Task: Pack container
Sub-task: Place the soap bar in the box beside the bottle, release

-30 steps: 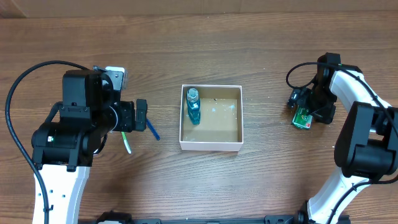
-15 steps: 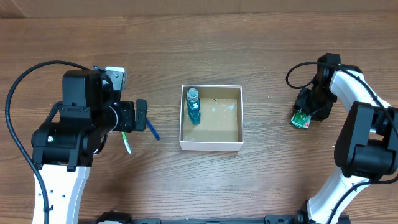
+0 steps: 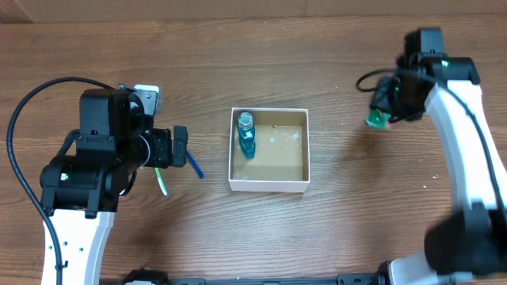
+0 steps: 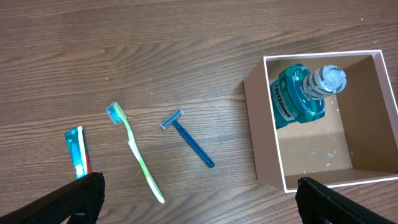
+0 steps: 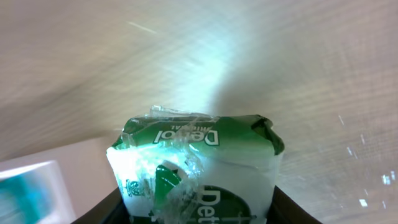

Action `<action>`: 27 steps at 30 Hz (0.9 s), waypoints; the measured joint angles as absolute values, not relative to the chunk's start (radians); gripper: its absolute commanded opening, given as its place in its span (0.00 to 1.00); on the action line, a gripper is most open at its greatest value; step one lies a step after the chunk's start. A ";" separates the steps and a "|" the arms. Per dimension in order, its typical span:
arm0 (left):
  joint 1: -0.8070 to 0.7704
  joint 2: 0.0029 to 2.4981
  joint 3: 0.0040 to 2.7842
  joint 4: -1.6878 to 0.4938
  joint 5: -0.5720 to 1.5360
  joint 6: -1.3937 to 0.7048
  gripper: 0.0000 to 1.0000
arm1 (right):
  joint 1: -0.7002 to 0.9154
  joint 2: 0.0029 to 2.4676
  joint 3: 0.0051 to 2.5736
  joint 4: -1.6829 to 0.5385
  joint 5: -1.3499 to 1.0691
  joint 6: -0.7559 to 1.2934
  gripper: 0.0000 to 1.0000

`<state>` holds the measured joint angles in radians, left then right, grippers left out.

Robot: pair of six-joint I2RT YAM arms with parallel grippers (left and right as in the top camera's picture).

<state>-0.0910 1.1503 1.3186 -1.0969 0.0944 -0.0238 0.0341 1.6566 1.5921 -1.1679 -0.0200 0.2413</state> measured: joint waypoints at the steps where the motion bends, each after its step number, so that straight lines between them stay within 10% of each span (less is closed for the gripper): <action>1: -0.091 1.150 1.319 -1.097 0.094 -0.024 1.00 | 0.101 1.584 1.604 -1.162 -0.021 0.239 0.34; 9: -0.091 1.150 1.319 -1.099 0.094 -0.024 1.00 | 0.480 1.554 1.591 -1.126 -0.022 0.288 0.36; 20: -0.091 1.150 1.319 -1.101 0.094 -0.024 1.00 | 0.546 1.876 1.494 -0.992 -0.018 0.340 0.40; 27: -0.091 1.150 1.319 -1.101 0.094 -0.024 1.00 | 0.546 1.958 1.489 -0.942 -0.018 0.339 0.78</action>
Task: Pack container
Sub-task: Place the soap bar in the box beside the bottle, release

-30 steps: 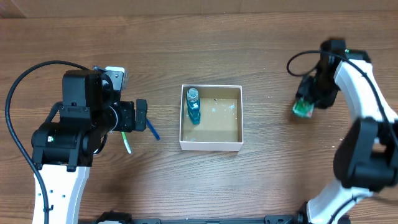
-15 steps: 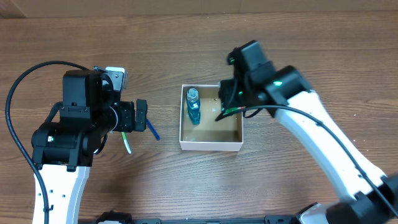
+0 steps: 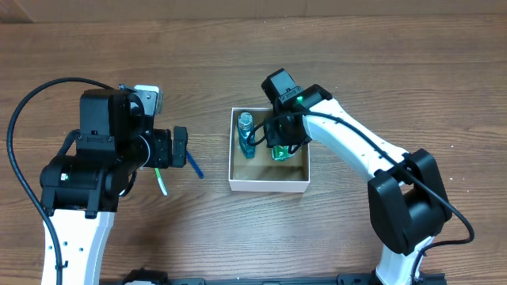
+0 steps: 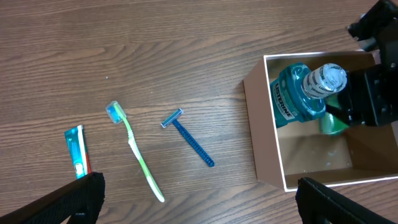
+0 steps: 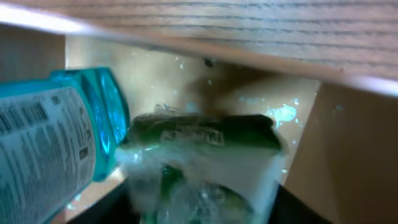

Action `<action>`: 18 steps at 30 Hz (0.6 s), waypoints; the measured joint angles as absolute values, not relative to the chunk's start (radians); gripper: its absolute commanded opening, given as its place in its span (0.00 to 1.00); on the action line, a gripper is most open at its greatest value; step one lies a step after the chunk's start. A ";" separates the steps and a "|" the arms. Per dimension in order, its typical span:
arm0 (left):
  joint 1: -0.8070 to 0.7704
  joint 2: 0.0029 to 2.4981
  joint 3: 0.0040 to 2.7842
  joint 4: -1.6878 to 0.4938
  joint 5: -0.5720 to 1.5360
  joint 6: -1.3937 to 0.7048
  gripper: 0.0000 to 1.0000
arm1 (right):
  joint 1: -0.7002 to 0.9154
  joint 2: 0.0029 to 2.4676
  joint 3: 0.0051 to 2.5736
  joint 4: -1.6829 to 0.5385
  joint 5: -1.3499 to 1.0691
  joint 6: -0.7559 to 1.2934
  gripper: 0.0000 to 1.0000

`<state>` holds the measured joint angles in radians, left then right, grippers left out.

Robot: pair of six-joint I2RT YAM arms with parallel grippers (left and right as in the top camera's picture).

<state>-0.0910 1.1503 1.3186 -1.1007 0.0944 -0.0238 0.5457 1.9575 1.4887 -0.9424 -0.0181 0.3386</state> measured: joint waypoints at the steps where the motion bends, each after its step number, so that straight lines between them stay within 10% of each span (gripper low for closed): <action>1: -0.091 1.150 1.319 -1.101 0.094 -0.024 1.00 | 0.546 1.957 1.489 -0.933 -0.018 0.338 0.80; 14: -0.091 1.150 1.319 -1.103 0.094 -0.024 1.00 | 0.557 1.849 1.533 -0.991 0.067 0.340 0.82; 18: -0.091 1.150 1.319 -1.104 0.094 -0.024 1.00 | 0.522 1.596 1.586 -0.980 0.153 0.345 1.00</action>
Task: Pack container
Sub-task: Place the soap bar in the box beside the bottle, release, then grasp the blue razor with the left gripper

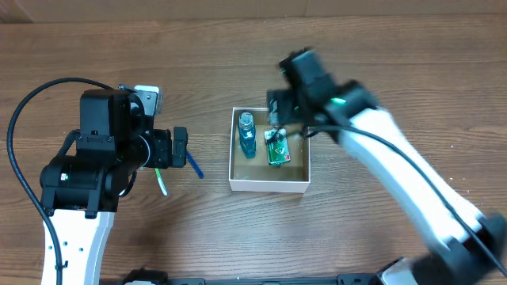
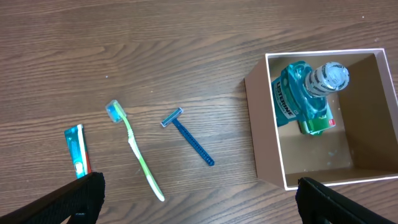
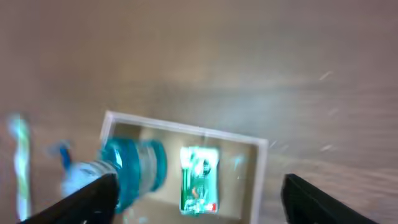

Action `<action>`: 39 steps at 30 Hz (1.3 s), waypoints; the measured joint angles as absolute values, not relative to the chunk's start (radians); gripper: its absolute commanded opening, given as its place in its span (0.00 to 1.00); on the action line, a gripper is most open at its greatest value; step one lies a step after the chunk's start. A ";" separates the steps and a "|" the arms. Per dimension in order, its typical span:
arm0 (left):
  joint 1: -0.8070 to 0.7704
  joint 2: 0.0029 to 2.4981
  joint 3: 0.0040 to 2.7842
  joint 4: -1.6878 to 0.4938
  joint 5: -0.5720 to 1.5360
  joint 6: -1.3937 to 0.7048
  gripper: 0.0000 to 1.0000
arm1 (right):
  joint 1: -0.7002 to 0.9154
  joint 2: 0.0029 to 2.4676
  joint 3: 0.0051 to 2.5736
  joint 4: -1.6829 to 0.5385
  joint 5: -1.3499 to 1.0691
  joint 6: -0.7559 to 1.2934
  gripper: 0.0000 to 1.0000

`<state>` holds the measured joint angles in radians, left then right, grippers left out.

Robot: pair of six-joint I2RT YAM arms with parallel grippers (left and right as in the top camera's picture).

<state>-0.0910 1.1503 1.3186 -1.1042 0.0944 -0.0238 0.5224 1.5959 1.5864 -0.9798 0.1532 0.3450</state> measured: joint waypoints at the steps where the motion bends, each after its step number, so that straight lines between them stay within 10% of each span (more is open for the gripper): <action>1: -0.091 1.150 1.319 -1.104 0.094 -0.024 1.00 | 0.499 1.548 1.592 -0.982 0.169 0.348 1.00; 15: -0.091 1.377 1.331 -1.148 0.048 -0.295 1.00 | -0.048 1.446 1.442 -1.192 0.029 0.363 1.00; 35: -0.091 2.017 1.334 -1.020 0.068 -0.390 1.00 | -0.059 1.451 1.404 -1.168 -0.022 0.363 1.00; 39: -0.091 2.025 1.336 -1.024 0.068 -0.394 0.78 | -0.058 1.451 1.404 -1.168 -0.022 0.362 1.00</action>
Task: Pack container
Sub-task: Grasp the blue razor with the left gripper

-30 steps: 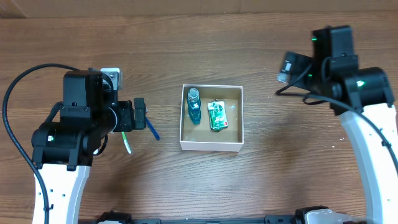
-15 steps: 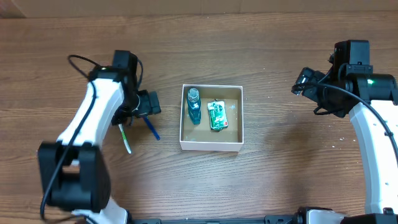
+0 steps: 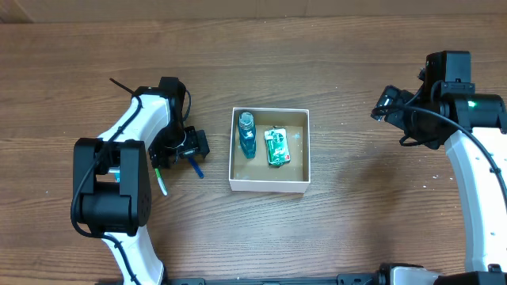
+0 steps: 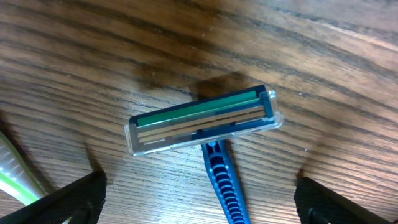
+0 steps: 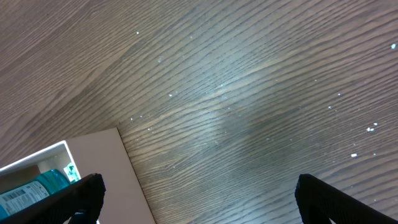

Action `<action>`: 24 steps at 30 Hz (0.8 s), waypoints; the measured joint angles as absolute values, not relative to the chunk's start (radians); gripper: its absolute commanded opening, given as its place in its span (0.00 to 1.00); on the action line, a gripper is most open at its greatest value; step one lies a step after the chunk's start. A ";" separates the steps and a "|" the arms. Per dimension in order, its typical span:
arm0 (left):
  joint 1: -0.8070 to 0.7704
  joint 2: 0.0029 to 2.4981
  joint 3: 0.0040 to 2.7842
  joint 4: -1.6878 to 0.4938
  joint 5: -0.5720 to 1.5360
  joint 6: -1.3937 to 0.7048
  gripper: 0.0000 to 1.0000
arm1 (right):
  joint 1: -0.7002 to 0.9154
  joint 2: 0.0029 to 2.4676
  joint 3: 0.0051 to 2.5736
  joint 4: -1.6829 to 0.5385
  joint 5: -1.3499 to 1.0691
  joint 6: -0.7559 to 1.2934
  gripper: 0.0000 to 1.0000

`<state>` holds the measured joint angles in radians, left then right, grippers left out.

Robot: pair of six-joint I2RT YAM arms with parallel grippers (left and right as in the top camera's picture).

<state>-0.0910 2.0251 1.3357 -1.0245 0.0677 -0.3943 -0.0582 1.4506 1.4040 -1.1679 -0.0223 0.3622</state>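
Observation:
A white cardboard box (image 3: 268,185) stands mid-table. Inside it are a teal mouthwash bottle (image 3: 246,134) and a green soap packet (image 3: 276,148), lying side by side. A blue razor (image 4: 205,121) lies on the wood left of the box, head away from the camera, handle (image 4: 222,183) running down between my left fingers. My left gripper (image 4: 199,208) is open, low over the razor, one finger (image 4: 68,202) on each side of the handle. In the overhead view the left gripper (image 3: 192,146) sits by the razor (image 3: 195,167). My right gripper (image 3: 386,107) is open at the far right, holding nothing.
A green toothbrush (image 3: 161,180) lies just left of the razor, its handle (image 4: 12,177) at the frame's edge. The box corner (image 5: 93,171) and the bottle (image 5: 31,186) show in the right wrist view; bare wood lies under the right gripper (image 5: 199,205).
My left arm was high over the table; now its open gripper is low over the razor. My right arm was above the box; now it is at the table's right side, still open.
My right gripper held the green soap packet at the right of the table. Then it had the packet down in the box beside the bottle. Then the packet lay in the box and the gripper stood open above it. Now that arm is away and my left gripper straddles the razor.

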 measured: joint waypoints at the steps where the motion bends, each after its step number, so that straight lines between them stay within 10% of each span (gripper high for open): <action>1: -0.091 2.025 1.336 -1.026 0.068 -0.398 0.71 | -0.059 1.451 1.404 -1.168 -0.023 0.363 1.00; 8: -0.091 2.031 1.336 -1.055 0.069 -0.395 0.17 | -0.058 1.451 1.404 -1.167 -0.023 0.363 1.00; 24: -0.091 2.029 1.354 -1.105 0.072 -0.394 0.04 | -0.058 1.451 1.404 -1.168 -0.023 0.362 1.00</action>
